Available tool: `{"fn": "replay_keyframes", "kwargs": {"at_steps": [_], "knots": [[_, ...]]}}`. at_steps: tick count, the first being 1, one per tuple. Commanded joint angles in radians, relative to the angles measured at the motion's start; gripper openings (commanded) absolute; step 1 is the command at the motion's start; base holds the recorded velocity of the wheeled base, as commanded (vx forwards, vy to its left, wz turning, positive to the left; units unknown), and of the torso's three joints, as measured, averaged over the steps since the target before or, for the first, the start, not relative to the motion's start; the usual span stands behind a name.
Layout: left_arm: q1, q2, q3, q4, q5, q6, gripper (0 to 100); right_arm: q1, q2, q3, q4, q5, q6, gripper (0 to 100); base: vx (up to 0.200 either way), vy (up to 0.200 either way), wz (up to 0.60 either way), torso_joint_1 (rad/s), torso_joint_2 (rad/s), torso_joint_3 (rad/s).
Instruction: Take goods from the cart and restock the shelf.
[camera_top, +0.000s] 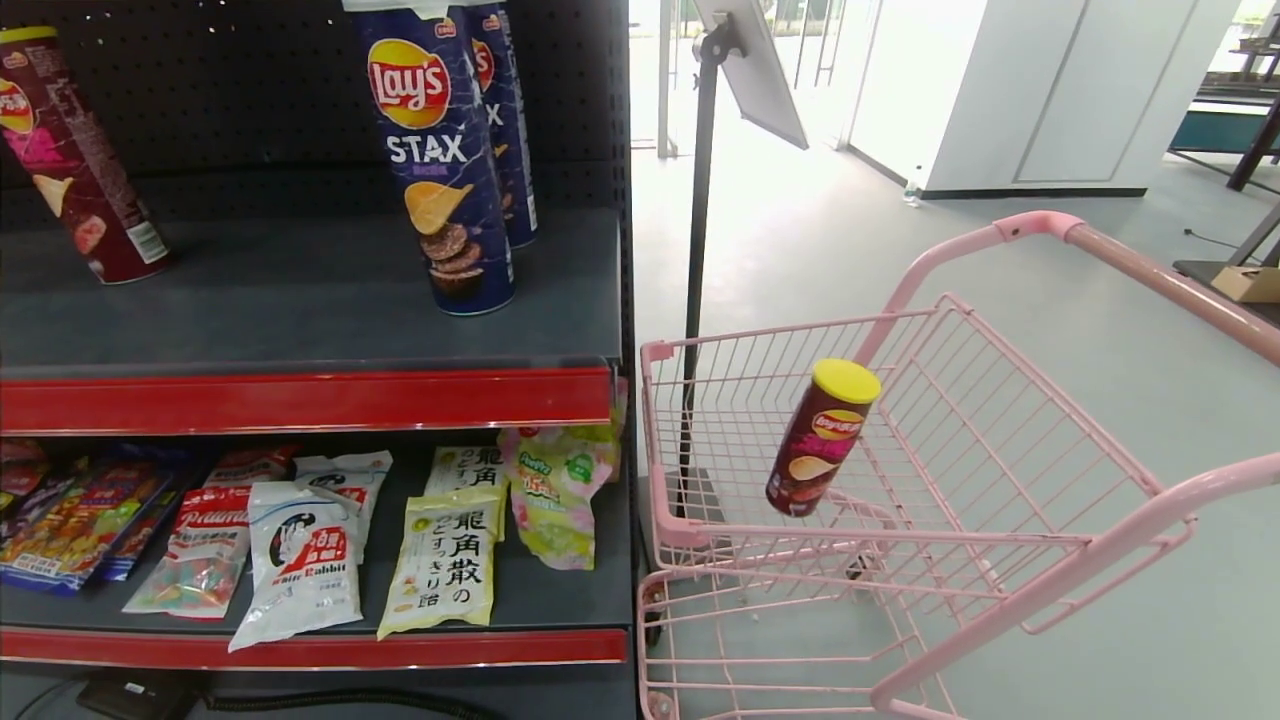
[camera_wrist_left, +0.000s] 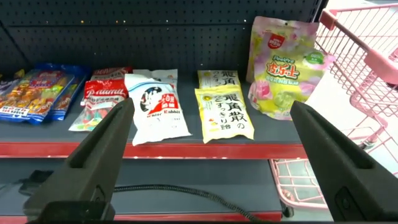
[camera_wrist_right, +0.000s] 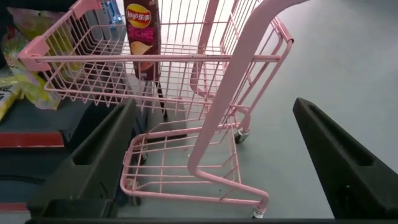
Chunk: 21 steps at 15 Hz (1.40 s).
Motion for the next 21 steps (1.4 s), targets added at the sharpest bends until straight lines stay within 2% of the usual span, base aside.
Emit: {"fn": "replay_keyframes", "kwargs": {"at_steps": [1, 2, 3, 4, 5, 6, 7, 8, 9, 10, 12, 14, 18, 19, 21], "knots": [[0.000, 0.000, 0.000, -0.001, 0.000, 0.000, 100, 0.005, 0.015, -0.001, -0.002, 0.014, 0.009, 100, 0.000, 0.000, 0.00, 0.000, 0.00, 0.000], [-0.001, 0.000, 0.000, -0.001, 0.000, 0.000, 100, 0.004, 0.014, 0.001, -0.009, 0.041, 0.009, 100, 0.000, 0.000, 0.00, 0.000, 0.00, 0.000], [0.000, 0.000, 0.000, -0.001, 0.000, 0.000, 100, 0.016, 0.046, -0.114, -0.026, 0.093, 0.020, 100, 0.000, 0.000, 0.00, 0.000, 0.00, 0.000], [-0.001, 0.000, 0.000, -0.001, 0.000, -0.002, 100, 0.021, 0.055, -0.131, -0.028, 0.100, 0.020, 100, 0.000, 0.000, 0.00, 0.000, 0.00, 0.000], [-0.001, 0.000, 0.000, -0.001, 0.000, -0.002, 100, 0.143, 0.508, -0.550, -0.034, 0.172, 0.021, 100, 0.000, 0.000, 0.00, 0.000, 0.00, 0.000], [0.000, 0.000, 0.000, -0.001, 0.000, -0.002, 100, 0.148, 0.696, -0.743, -0.074, 0.162, 0.058, 100, 0.000, 0.000, 0.00, 0.000, 0.00, 0.000], [0.000, 0.000, 0.000, -0.001, 0.000, -0.002, 100, 0.146, 0.842, -0.874, -0.112, 0.166, 0.109, 100, 0.000, 0.000, 0.00, 0.000, 0.00, 0.000], [0.000, 0.000, 0.000, -0.001, 0.000, -0.002, 100, 0.146, 0.842, -0.874, -0.112, 0.166, 0.109, 100, 0.000, 0.000, 0.00, 0.000, 0.00, 0.000], [0.000, 0.000, 0.000, -0.001, 0.000, -0.002, 100, 0.130, 1.055, -1.001, -0.232, 0.245, 0.092, 100, 0.000, 0.000, 0.00, 0.000, 0.00, 0.000], [-0.001, 0.000, 0.000, -0.001, 0.000, -0.002, 100, 0.036, 1.218, -1.065, -0.358, 0.370, 0.009, 100, 0.000, 0.000, 0.00, 0.000, 0.00, 0.000], [-0.001, 0.000, 0.000, -0.001, 0.000, -0.002, 100, -0.062, 1.410, -1.151, -0.433, 0.575, -0.163, 100, 0.000, 0.000, 0.00, 0.000, 0.00, 0.000], [0.000, 0.000, 0.000, -0.001, 0.000, -0.002, 100, -0.091, 1.526, -1.180, -0.439, 0.690, -0.255, 100, 0.000, 0.000, 0.00, 0.000, 0.00, 0.000], [-0.001, 0.000, 0.000, -0.001, 0.000, -0.002, 100, -0.142, 1.716, -1.191, -0.439, 0.845, -0.404, 100, 0.000, 0.000, 0.00, 0.000, 0.00, 0.000], [0.000, 0.000, 0.000, -0.001, 0.000, -0.002, 100, -0.150, 1.736, -1.194, -0.436, 0.860, -0.421, 100, 0.000, 0.000, 0.00, 0.000, 0.00, 0.000], [0.000, 0.000, 0.000, -0.001, 0.000, -0.002, 100, -0.188, 1.821, -1.194, -0.433, 0.957, -0.468, 100, 0.000, 0.000, 0.00, 0.000, 0.00, 0.000]]}}
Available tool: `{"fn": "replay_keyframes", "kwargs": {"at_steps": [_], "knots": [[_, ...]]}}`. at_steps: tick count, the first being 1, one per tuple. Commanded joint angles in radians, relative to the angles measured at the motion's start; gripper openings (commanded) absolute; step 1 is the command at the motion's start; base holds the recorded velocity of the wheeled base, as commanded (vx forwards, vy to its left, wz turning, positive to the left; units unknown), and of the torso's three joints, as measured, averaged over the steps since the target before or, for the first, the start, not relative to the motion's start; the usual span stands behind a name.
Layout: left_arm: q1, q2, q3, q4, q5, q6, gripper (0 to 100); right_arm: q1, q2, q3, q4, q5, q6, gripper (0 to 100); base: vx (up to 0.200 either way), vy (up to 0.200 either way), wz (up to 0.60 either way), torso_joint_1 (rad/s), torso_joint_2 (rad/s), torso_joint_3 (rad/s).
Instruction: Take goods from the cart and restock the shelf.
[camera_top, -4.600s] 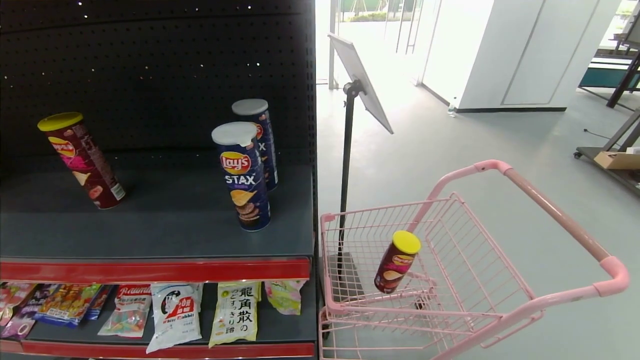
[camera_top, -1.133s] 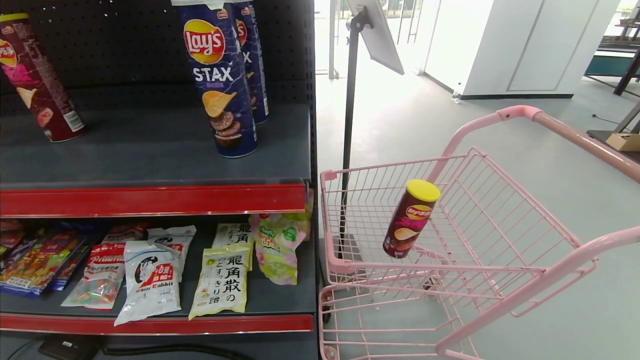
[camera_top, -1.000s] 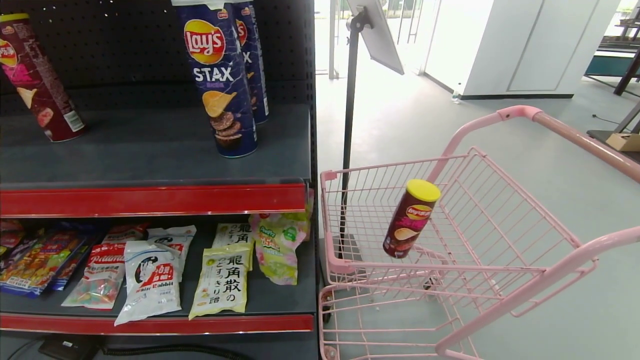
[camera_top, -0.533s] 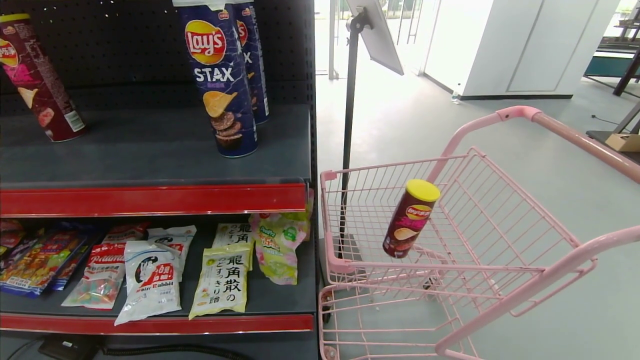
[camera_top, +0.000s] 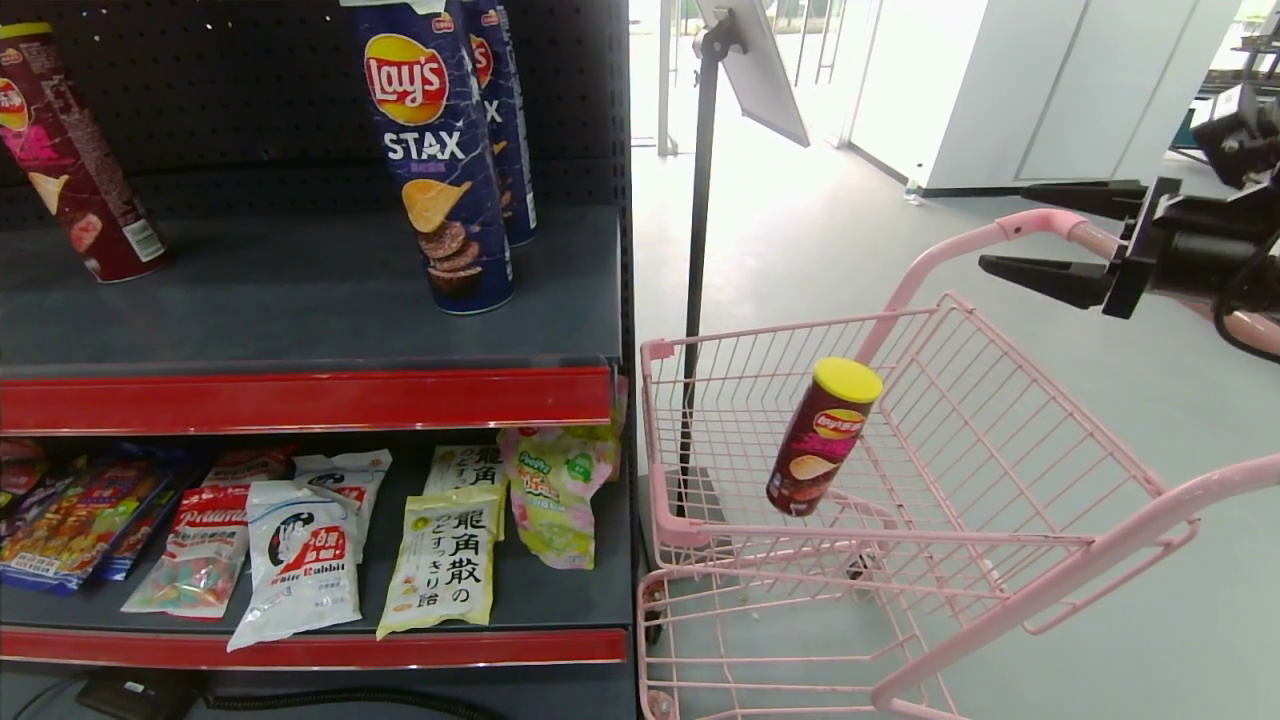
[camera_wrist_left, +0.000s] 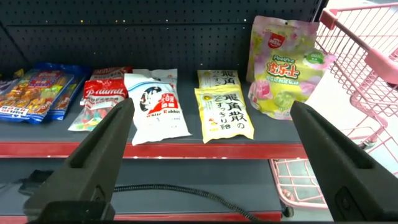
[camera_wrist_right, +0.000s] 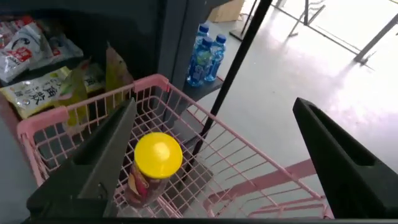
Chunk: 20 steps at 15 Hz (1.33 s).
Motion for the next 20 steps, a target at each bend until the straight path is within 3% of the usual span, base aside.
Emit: {"fn": "replay_keyframes", "kwargs": {"at_steps": [1, 10, 18, 20], "knots": [[-0.001, 0.000, 0.000, 0.000, 0.000, -0.001, 100, -0.039, 0.152, -0.008, 0.002, 0.062, -0.029, 100, 0.000, 0.000, 0.00, 0.000, 0.00, 0.000], [-0.001, 0.000, 0.000, 0.001, 0.000, -0.001, 100, 0.041, 0.341, 0.031, 0.011, 0.084, -0.177, 100, 0.000, 0.000, 0.00, 0.000, 0.00, 0.000], [-0.001, 0.000, 0.000, 0.000, 0.000, -0.001, 100, 0.059, 0.413, 0.078, 0.014, 0.082, -0.193, 100, 0.000, 0.000, 0.00, 0.000, 0.00, 0.000], [-0.001, 0.000, 0.000, 0.000, 0.000, -0.001, 100, 0.065, 0.436, 0.081, 0.071, 0.076, -0.196, 100, 0.000, 0.000, 0.00, 0.000, 0.00, 0.000]]}}
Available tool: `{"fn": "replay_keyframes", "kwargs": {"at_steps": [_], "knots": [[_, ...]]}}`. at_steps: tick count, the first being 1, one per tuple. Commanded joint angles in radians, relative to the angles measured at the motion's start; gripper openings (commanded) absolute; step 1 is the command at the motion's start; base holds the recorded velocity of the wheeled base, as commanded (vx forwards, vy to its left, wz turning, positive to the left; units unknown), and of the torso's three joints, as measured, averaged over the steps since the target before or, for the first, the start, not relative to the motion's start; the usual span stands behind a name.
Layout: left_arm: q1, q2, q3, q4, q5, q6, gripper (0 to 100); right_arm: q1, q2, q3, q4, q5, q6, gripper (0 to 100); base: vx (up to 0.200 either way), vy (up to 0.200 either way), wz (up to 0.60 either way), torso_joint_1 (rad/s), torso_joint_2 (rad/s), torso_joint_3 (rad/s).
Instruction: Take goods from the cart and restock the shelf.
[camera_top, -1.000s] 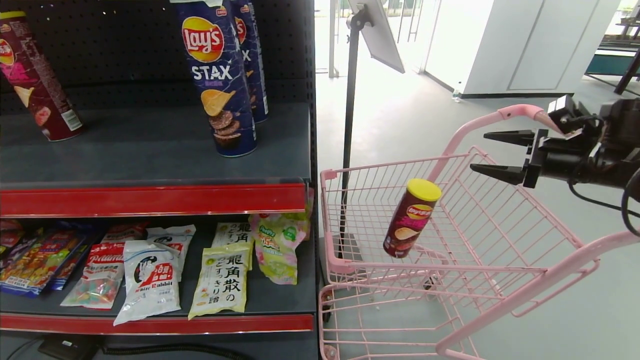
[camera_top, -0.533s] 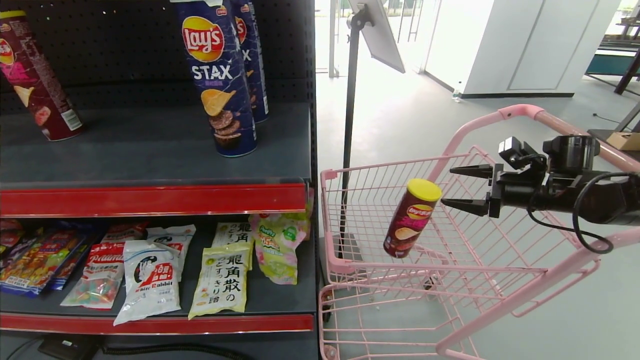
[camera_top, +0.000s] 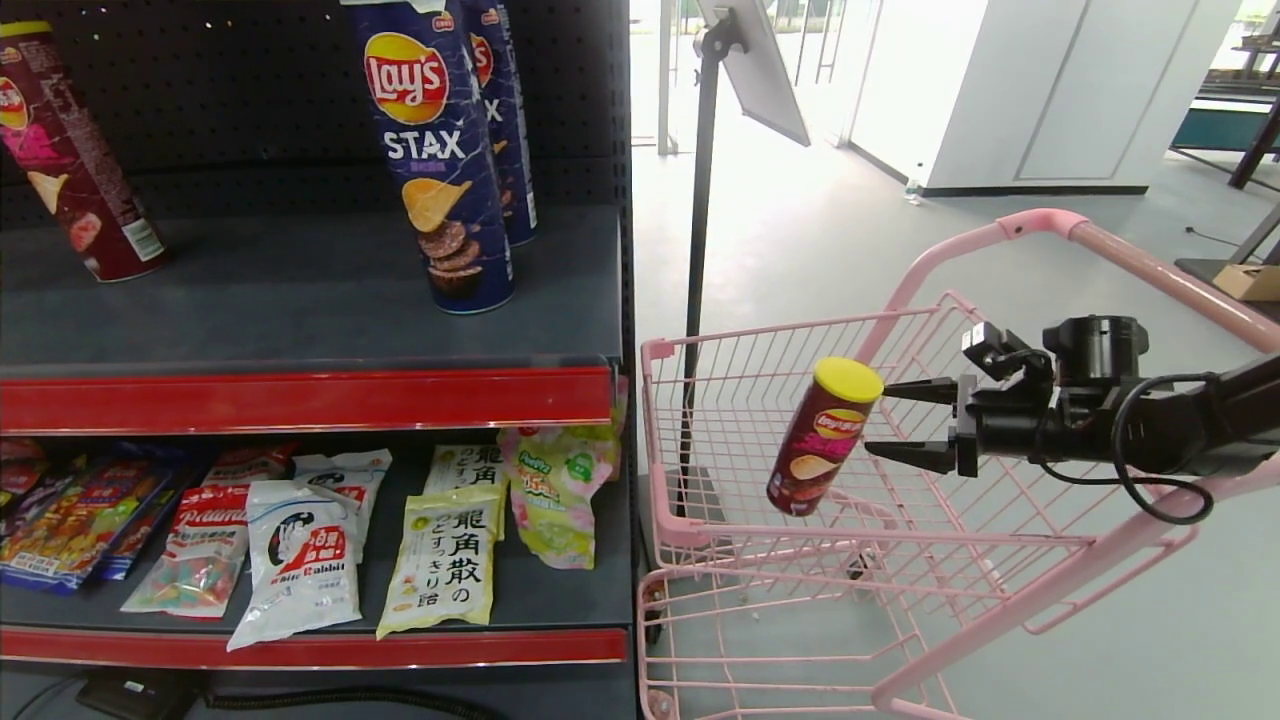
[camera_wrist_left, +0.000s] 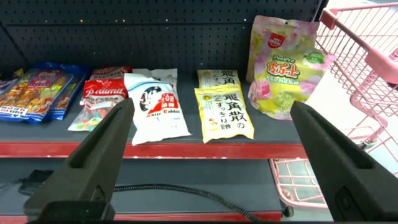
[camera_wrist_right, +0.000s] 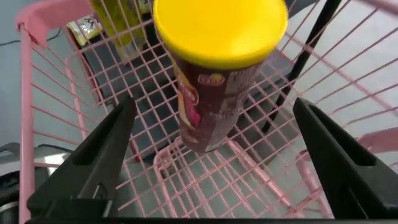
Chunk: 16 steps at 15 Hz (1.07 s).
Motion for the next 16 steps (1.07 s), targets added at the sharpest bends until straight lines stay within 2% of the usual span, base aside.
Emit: {"fn": "replay_keyframes", "kwargs": {"at_steps": [1, 4, 8, 12, 16], "knots": [[0.000, 0.000, 0.000, -0.001, 0.000, 0.000, 100, 0.009, 0.026, 0.002, 0.031, -0.018, 0.000, 100, 0.000, 0.000, 0.00, 0.000, 0.00, 0.000], [0.000, 0.000, 0.000, -0.001, 0.000, 0.000, 100, 0.015, 0.040, -0.004, 0.064, -0.059, 0.002, 100, 0.000, 0.000, 0.00, 0.000, 0.00, 0.000], [0.000, 0.000, 0.000, -0.001, 0.000, 0.000, 100, 0.049, 0.107, -0.109, 0.066, -0.076, 0.022, 100, 0.000, 0.000, 0.00, 0.000, 0.00, 0.000], [0.001, 0.000, 0.000, -0.001, 0.000, 0.000, 100, 0.076, 0.138, -0.158, 0.058, -0.070, 0.026, 100, 0.000, 0.000, 0.00, 0.000, 0.00, 0.000], [0.000, 0.000, 0.000, -0.001, 0.000, 0.000, 100, 0.142, 0.172, -0.188, 0.054, -0.064, 0.029, 100, 0.000, 0.000, 0.00, 0.000, 0.00, 0.000]]}}
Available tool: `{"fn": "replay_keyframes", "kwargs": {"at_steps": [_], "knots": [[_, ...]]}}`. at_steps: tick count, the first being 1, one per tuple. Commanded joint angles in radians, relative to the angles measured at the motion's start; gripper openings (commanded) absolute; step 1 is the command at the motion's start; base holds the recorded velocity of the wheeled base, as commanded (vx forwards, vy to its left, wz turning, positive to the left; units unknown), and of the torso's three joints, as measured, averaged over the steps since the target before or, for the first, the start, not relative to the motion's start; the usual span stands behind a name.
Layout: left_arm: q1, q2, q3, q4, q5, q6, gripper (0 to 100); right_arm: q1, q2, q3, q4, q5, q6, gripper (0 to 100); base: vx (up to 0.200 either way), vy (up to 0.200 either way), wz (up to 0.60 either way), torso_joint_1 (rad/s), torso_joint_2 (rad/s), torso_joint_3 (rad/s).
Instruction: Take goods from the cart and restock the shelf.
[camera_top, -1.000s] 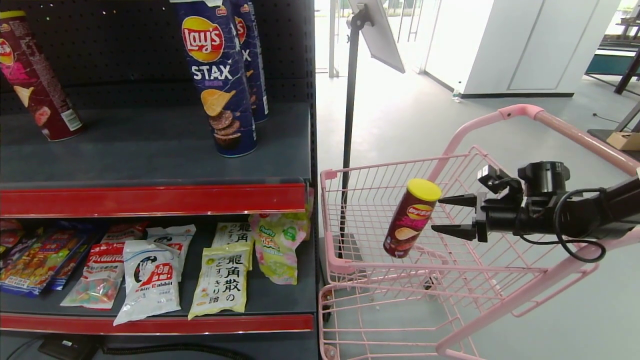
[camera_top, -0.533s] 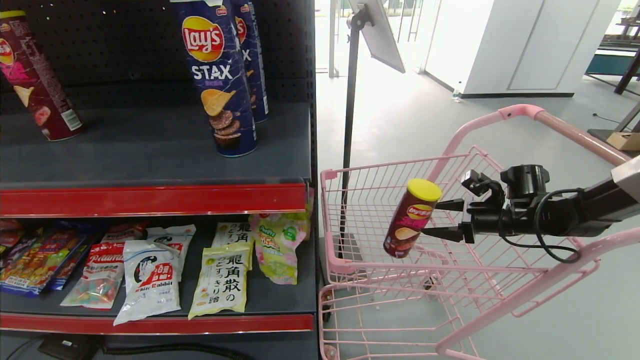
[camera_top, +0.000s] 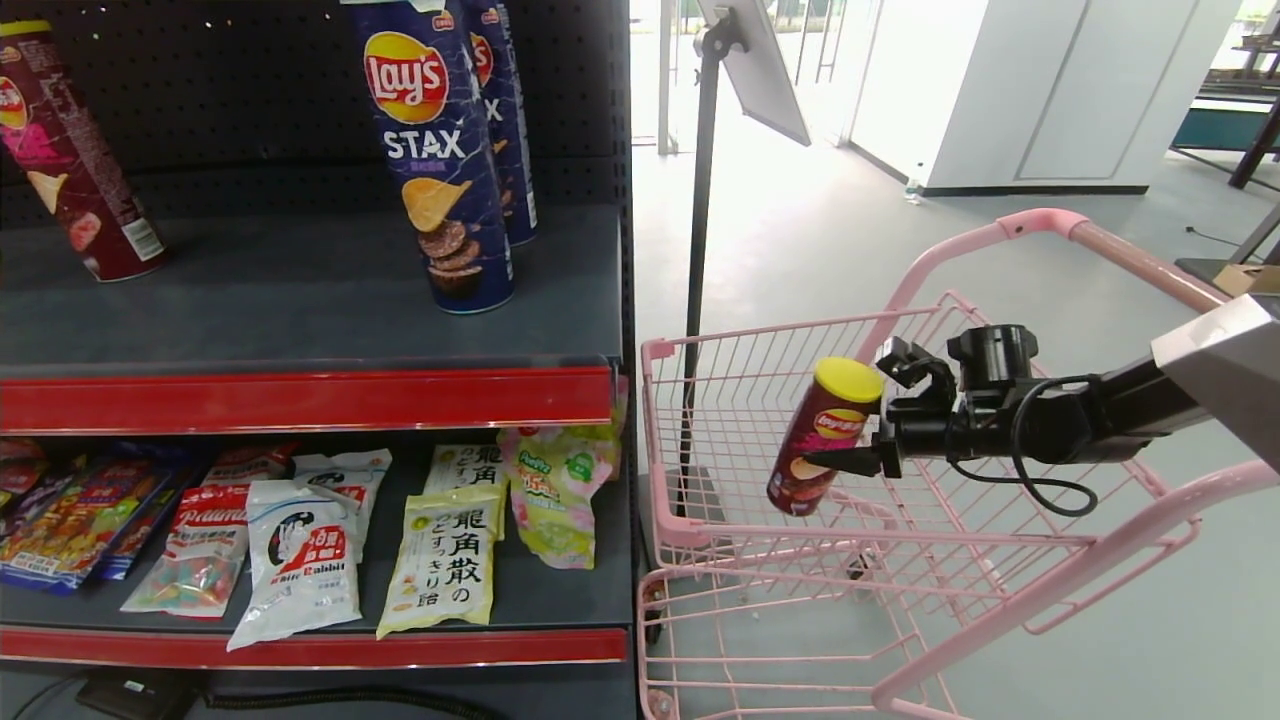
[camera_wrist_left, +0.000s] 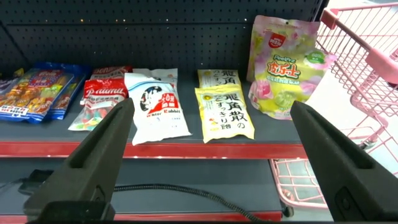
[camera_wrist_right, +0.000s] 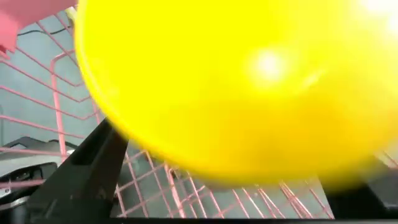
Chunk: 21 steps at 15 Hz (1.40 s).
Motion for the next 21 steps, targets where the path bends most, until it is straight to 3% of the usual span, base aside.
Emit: {"fn": "replay_keyframes", "kwargs": {"at_steps": [1, 6, 7, 18, 21], "knots": [[0.001, 0.000, 0.000, 0.000, 0.000, -0.001, 100, 0.030, 0.014, -0.013, -0.001, 0.002, 0.001, 100, 0.000, 0.000, 0.00, 0.000, 0.00, 0.000], [0.001, 0.000, 0.000, 0.001, 0.000, -0.001, 100, 0.094, 0.011, -0.050, -0.003, 0.026, 0.018, 100, 0.000, 0.000, 0.00, 0.000, 0.00, 0.000], [0.001, 0.000, 0.000, 0.000, 0.000, -0.001, 100, 0.103, 0.011, -0.050, -0.003, 0.026, 0.018, 0, 0.000, 0.000, 0.00, 0.000, 0.00, 0.000], [0.001, 0.000, 0.000, 0.000, 0.000, -0.001, 100, 0.132, -0.067, -0.041, 0.012, 0.020, 0.007, 0, 0.000, 0.000, 0.00, 0.000, 0.00, 0.000], [0.001, 0.000, 0.000, 0.000, 0.000, -0.001, 100, 0.117, -0.184, -0.012, 0.011, 0.019, 0.006, 0, 0.000, 0.000, 0.00, 0.000, 0.00, 0.000]]}}
